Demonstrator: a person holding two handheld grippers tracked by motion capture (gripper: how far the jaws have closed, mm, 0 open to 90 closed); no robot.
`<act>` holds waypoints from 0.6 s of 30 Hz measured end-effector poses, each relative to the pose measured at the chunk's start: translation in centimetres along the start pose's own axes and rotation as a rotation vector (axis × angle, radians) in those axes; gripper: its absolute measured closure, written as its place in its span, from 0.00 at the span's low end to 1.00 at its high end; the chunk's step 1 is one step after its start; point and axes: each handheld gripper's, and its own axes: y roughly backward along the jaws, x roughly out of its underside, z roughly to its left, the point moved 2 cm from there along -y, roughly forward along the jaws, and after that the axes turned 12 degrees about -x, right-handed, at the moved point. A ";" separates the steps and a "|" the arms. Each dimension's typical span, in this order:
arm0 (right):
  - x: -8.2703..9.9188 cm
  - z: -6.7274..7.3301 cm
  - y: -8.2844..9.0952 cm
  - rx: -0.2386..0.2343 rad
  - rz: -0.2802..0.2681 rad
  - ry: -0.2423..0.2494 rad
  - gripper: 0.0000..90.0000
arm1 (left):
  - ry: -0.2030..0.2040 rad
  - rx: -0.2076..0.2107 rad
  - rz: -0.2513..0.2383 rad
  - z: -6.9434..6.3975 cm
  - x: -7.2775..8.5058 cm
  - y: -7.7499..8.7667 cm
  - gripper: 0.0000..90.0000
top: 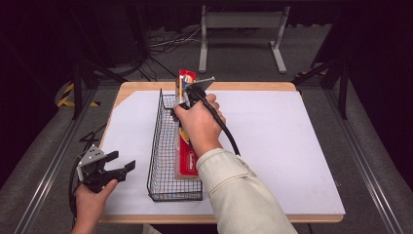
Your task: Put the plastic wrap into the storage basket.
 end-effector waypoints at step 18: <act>1.8 -1.4 -3.9 -0.009 -0.006 -0.008 0.44 | 0.005 0.000 -0.008 0.0 0.0 0.0 0.26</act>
